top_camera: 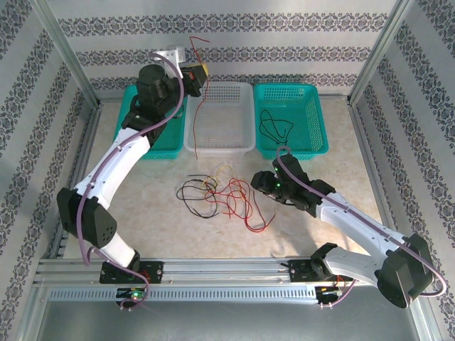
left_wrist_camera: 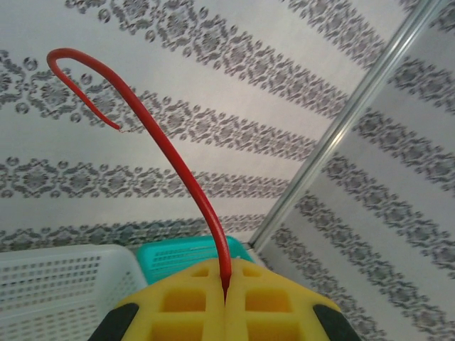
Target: Untangle the cables
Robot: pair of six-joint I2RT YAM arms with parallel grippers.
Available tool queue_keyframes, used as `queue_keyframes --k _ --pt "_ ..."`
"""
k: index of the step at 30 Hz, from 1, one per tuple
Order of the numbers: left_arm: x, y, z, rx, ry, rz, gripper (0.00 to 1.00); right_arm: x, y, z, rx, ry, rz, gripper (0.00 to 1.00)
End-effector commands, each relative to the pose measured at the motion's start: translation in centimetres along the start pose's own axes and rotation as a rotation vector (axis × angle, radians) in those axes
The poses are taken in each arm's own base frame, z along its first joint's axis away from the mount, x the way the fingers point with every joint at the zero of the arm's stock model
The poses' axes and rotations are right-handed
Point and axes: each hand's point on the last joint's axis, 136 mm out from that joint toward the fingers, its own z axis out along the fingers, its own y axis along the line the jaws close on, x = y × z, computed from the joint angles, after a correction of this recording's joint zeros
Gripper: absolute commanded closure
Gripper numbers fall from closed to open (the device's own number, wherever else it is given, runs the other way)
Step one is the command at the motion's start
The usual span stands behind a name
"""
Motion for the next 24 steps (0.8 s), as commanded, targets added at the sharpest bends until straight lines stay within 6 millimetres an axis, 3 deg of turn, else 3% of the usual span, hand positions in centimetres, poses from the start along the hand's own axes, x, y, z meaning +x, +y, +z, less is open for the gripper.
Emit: queue_keyframes --k 1,10,14,19,24 --pt "-2.3 0.1 0.4 -0.007 -0.052 0.098 1.00 0.1 -1.0 -0.3 0.025 -0.009 -0.018 0.50" --pt "-5.9 -1.4 1.7 0.025 -0.099 0.122 1.00 0.2 -1.2 0.0 0.026 -0.006 -0.014 0.50" --pt "-5.8 -1.1 2.2 0.005 -0.076 0.156 1.00 0.3 -1.2 0.3 0.026 -0.001 -0.011 0.50" --pt "-2.3 1.4 3.8 -0.053 0.032 0.165 1.00 0.4 -1.1 0.4 0.021 0.005 -0.020 0.50" --pt "4.0 4.9 5.7 -0.096 0.132 0.111 1.00 0.7 -1.6 0.3 0.029 0.007 -0.024 0.50"
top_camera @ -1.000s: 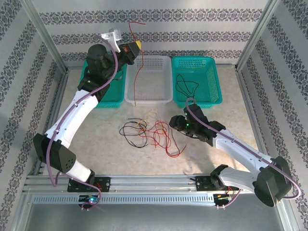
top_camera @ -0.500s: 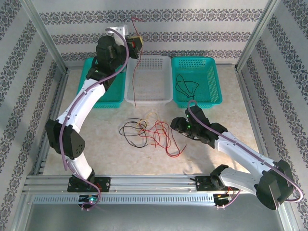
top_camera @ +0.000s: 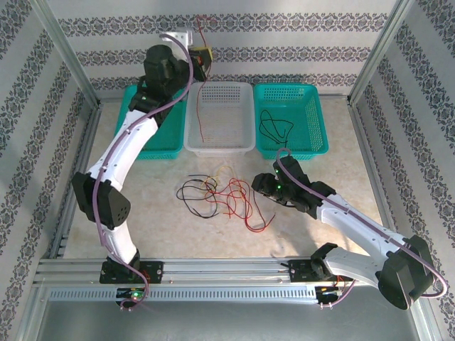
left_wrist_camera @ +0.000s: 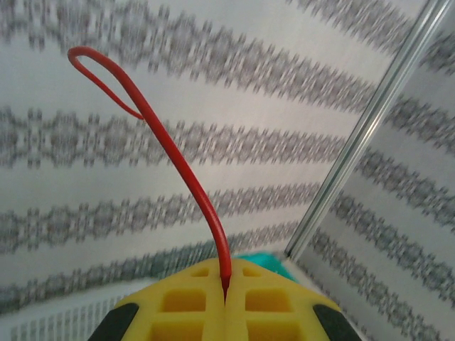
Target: Untangle the cables
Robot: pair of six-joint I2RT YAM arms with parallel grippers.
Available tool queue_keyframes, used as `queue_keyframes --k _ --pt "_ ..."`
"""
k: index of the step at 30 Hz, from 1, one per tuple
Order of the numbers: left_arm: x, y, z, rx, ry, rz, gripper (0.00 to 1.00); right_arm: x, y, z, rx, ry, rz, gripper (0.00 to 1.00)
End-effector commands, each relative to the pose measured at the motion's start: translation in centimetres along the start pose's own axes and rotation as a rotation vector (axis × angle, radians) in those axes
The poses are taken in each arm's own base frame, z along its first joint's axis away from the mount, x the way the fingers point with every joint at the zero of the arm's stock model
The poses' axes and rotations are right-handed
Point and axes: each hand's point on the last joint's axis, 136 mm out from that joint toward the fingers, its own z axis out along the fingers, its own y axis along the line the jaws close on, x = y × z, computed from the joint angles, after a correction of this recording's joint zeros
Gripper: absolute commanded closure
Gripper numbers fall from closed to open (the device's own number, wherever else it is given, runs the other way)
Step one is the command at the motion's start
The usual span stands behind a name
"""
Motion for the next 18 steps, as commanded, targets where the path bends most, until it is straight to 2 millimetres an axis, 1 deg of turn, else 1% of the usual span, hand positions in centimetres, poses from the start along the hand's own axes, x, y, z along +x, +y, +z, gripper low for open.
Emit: queue_keyframes --k 1,2,3,4,5,6,7,9,11,14,16,18 --pt "6.2 3.3 1.9 -0.066 0.125 -0.020 1.00 0.3 -0.9 0.1 0.019 0.001 -0.013 0.50" --pt "7.3 3.9 2.2 -0.080 0.147 -0.032 1.00 0.4 -1.0 0.0 0.019 0.001 -0.012 0.49" --pt "8.6 4.4 2.6 -0.089 0.176 -0.045 0.95 0.4 -1.0 0.0 0.018 0.001 -0.014 0.49" --pt "9.4 4.6 2.7 -0.096 0.193 -0.063 0.84 0.4 -1.1 -0.1 0.020 -0.001 -0.014 0.48" --pt "9.9 4.8 2.7 -0.102 0.202 -0.082 0.71 0.5 -1.1 -0.2 0.019 -0.001 -0.015 0.47" --pt "10.2 4.9 2.6 -0.105 0.197 -0.102 0.56 0.4 -1.3 -0.2 0.024 -0.003 -0.014 0.47" --pt "10.2 4.9 2.4 -0.102 0.180 -0.121 0.45 0.5 -1.3 -0.2 0.028 -0.001 -0.019 0.46" --pt "9.7 4.6 1.8 -0.086 0.138 -0.143 0.33 0.5 -1.4 -0.2 0.039 0.006 -0.030 0.44" --pt "9.1 3.9 1.0 -0.061 0.120 -0.160 0.28 0.6 -1.5 -0.1 0.056 0.021 -0.048 0.43" --pt "8.0 2.5 -0.4 -0.023 0.109 -0.185 0.28 0.5 -1.8 0.0 0.107 0.046 -0.087 0.43" --pt "7.5 1.8 -2.1 -0.008 0.097 -0.201 0.28 0.5 -1.8 0.1 0.133 0.062 -0.112 0.43" --pt "7.4 1.3 -3.9 -0.003 0.092 -0.222 0.31 0.4 -1.8 0.3 0.152 0.076 -0.132 0.43"
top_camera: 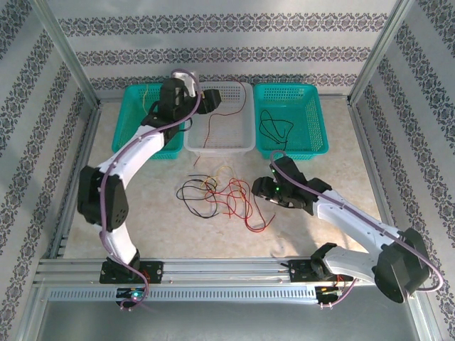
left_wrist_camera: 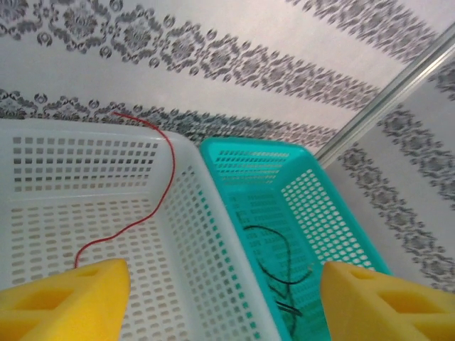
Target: Untangle the cables
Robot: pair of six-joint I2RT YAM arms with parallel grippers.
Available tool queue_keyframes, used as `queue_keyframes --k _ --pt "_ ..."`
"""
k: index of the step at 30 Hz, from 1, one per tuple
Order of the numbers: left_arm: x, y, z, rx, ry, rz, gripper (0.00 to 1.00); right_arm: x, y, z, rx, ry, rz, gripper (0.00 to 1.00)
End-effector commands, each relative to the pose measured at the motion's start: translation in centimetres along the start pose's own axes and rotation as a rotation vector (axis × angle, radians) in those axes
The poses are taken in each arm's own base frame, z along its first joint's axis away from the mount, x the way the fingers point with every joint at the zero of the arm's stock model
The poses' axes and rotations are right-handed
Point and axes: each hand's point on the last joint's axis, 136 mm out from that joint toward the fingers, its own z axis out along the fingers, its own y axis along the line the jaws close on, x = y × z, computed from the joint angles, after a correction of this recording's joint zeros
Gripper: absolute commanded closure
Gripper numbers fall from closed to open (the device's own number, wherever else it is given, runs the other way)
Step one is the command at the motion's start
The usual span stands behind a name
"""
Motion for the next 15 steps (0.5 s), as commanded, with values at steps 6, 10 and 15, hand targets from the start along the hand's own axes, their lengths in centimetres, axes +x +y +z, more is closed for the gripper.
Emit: queue_keyframes --k 6,10,15 --pt "1.9 -2.3 -9.4 0.087 -0.044 -0.071 0.41 -0.2 0.1 0.5 0.063 0.042 -0.092 0.46" --pt "6.5 -1.2 -12.5 0.058 0.046 -0.101 0.50 0.2 0.5 1.7 0.069 0.085 -0.117 0.51" --pt "10.4 -0.6 -15.2 0.053 0.120 -0.171 0.60 0.1 1.6 3.3 0.069 0.119 -0.168 0.55"
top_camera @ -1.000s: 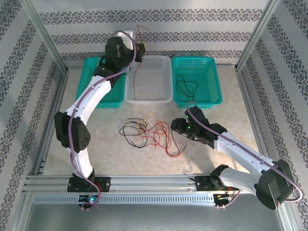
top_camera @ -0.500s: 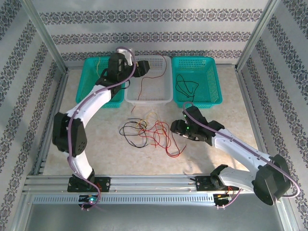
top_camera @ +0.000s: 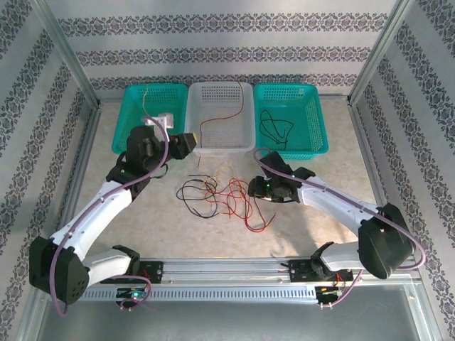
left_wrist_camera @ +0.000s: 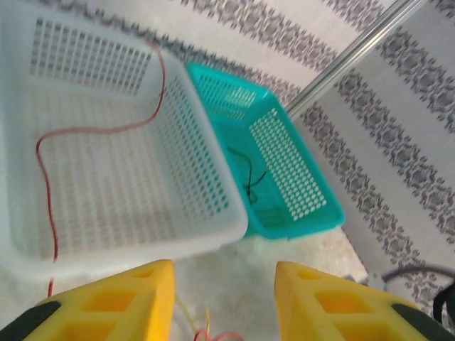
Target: Untangle the cables
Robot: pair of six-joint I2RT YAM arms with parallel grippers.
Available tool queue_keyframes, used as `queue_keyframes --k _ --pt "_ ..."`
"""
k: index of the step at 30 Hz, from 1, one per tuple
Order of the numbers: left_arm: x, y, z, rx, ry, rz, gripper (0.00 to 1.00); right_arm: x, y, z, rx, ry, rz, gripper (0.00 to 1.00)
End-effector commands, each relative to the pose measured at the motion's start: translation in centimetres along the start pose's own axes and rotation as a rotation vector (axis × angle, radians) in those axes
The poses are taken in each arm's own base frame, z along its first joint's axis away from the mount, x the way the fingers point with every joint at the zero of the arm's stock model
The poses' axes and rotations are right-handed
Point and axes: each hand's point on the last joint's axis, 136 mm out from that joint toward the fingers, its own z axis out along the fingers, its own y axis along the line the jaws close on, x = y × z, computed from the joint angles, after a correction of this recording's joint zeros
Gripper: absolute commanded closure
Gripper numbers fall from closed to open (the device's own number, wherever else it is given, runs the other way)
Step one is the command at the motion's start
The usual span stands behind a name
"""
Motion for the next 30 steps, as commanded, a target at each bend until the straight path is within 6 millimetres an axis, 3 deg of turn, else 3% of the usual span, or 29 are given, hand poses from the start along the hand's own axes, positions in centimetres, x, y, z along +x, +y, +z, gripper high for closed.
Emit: queue_keyframes --k 1,8,11,15,21,27,30 --pt "2.1 -0.1 -1.5 0.025 0.056 -0.070 0.61 -0.8 1.7 0.4 -0.020 0.005 -0.076 0.55" --pt "3.9 0.1 -3.2 0.032 0.082 -0.120 0.61 -1.9 1.7 3.6 0.056 0.045 -0.129 0.55" --pt "3.6 -0.1 -3.4 0.032 0.075 -0.116 0.61 -1.9 1.7 4.8 0.089 0.059 -0.154 0.61" --pt "2.7 -1.3 -3.6 0.075 0.062 -0.091 0.55 -1.9 1.5 4.9 0.107 0.049 -0.167 0.76" --pt "1.8 -3.1 -3.0 0.163 0.054 -0.077 0.49 -2.8 2.1 2.0 0.123 -0.033 -0.262 0.97" --pt "1.5 -5.3 -2.0 0.267 0.054 -0.055 0.42 -3.2 4.8 -3.3 0.029 -0.175 -0.373 1.00" --pt "1.6 -7.5 -1.1 0.339 0.063 -0.023 0.41 -3.3 6.6 -6.5 -0.012 -0.262 -0.436 1.00"
